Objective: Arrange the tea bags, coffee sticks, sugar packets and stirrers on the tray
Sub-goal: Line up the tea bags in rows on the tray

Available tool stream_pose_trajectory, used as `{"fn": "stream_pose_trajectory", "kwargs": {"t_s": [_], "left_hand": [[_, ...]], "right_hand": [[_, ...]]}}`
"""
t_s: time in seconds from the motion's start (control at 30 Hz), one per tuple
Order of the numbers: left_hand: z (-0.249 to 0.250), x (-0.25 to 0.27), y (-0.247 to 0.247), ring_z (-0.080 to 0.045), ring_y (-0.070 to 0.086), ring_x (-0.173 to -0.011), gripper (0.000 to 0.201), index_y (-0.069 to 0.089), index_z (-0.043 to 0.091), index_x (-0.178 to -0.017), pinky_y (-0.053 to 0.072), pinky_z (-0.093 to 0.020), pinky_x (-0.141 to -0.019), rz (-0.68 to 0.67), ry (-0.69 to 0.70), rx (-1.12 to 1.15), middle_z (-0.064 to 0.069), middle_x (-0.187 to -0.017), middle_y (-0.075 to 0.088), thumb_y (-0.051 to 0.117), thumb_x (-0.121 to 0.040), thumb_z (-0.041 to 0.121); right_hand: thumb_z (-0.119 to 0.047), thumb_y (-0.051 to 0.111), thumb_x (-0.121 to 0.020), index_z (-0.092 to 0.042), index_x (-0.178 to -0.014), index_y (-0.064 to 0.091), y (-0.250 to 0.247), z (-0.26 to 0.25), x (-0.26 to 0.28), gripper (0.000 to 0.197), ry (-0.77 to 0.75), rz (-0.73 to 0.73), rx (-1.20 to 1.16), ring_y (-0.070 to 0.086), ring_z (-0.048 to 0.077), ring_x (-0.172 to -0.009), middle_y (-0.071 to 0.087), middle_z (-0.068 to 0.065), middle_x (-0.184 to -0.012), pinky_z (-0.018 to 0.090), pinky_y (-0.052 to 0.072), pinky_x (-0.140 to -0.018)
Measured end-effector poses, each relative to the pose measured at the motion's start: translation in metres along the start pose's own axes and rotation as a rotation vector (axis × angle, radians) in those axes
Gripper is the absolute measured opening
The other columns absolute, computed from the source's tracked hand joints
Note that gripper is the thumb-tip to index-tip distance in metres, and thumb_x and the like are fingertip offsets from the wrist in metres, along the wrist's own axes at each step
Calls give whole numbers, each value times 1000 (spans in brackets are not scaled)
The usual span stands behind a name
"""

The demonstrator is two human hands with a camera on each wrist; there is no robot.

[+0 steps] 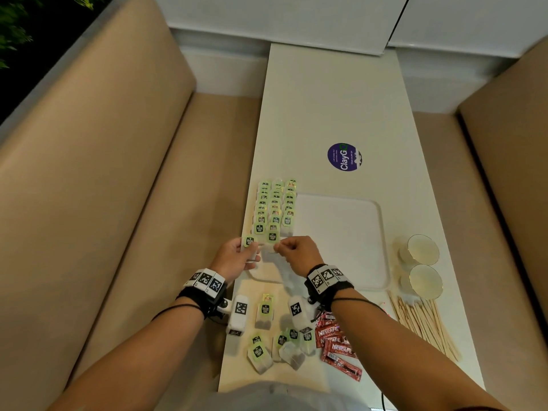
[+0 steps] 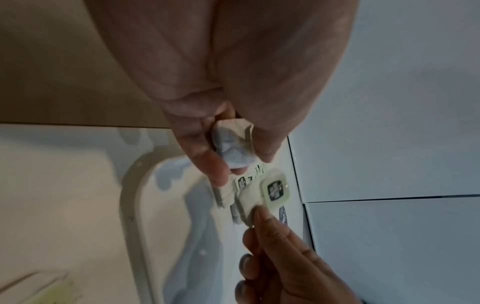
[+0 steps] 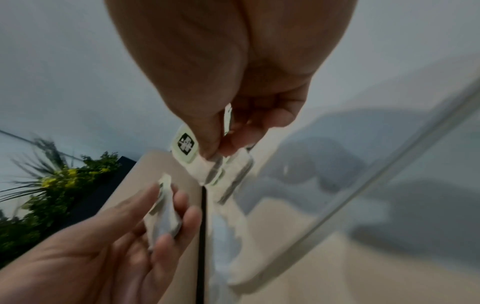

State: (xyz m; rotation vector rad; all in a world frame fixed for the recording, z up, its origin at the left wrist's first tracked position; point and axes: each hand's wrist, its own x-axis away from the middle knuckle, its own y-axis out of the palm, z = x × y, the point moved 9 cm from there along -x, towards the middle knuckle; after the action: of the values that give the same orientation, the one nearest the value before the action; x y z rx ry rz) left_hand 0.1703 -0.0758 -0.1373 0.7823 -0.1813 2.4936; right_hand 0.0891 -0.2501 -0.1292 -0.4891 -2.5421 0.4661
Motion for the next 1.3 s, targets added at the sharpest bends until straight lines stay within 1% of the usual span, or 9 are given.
{"fn": "stream_pose_trajectory", "kwargs": {"t_s": [0.3,0.4,0.47,0.6,0.73,0.87,0.97,1.07,1.3], "left_hand": [[-11,4,5,-22,70,-97,20,66,17,-106,59,-29,-73,-80,-70,-21,-3,-108,74,53,-100,2],[-14,1,0,-13,69,-83,15,67,15,-107,54,-26,-68,-72,-33,-94,-5,-108,75,57,-99,6],[-14,0,-2,-6,62,-69,14,67,13,-107,51,-27,-68,-66,-10,-130,-6,-105,76,60,-98,6],[-14,-1,-6,-15,65,-80,15,65,13,-101,53,-26,-68,-47,-6,-89,-8,-97,76,63,-94,0],[-15,-3,-6,-17,65,-81,14,65,12,-97,54,-23,-67,-41,-14,-64,-8,-92,72,64,-93,-2],[-15,-5,-4,-13,64,-77,12,65,11,-99,52,-23,-66,-58,5,-110,-7,-92,72,66,-93,0],[-11,-5,-2,-2,63,-64,11,64,9,-101,49,-17,-61,-56,34,-152,-4,-88,72,66,-93,2],[-10,-5,-2,-7,65,-69,11,65,11,-101,50,-21,-64,-63,46,-153,-4,-89,73,67,-92,3],[-12,-4,-3,-14,66,-75,13,66,13,-99,51,-28,-67,-81,39,-140,-7,-90,74,70,-91,4]], "right_hand": [[-31,71,-92,-9,-64,73,-28,39,-21,36,206,134,121,52,13,-57,60,-3,-57,21,39,-55],[-31,71,-92,-19,-59,69,-29,37,-25,35,207,144,141,52,8,-54,60,-9,-54,18,36,-51],[-31,72,-92,-21,-62,72,-29,35,-27,31,215,149,143,56,8,-58,65,-6,-60,17,37,-51],[-32,74,-89,-15,-80,78,-31,34,-27,20,245,156,144,62,15,-72,70,-1,-75,21,43,-65],[-36,75,-88,-16,-97,63,-38,32,-15,25,253,257,70,58,17,-86,62,-4,-92,28,43,-76],[-32,72,-92,-20,-88,71,-8,15,-3,13,94,51,-8,67,16,-76,73,0,-85,40,60,-80],[-22,66,-98,-11,-100,76,16,4,13,15,-13,-141,-40,63,4,-66,72,0,-82,29,58,-67],[-22,66,-98,-10,-103,78,28,4,20,18,-50,-183,-50,60,-5,-63,73,-3,-85,17,50,-62],[-36,72,-91,-17,-81,77,40,1,18,23,-95,-166,-34,57,8,-64,70,2,-73,29,49,-64]]}}
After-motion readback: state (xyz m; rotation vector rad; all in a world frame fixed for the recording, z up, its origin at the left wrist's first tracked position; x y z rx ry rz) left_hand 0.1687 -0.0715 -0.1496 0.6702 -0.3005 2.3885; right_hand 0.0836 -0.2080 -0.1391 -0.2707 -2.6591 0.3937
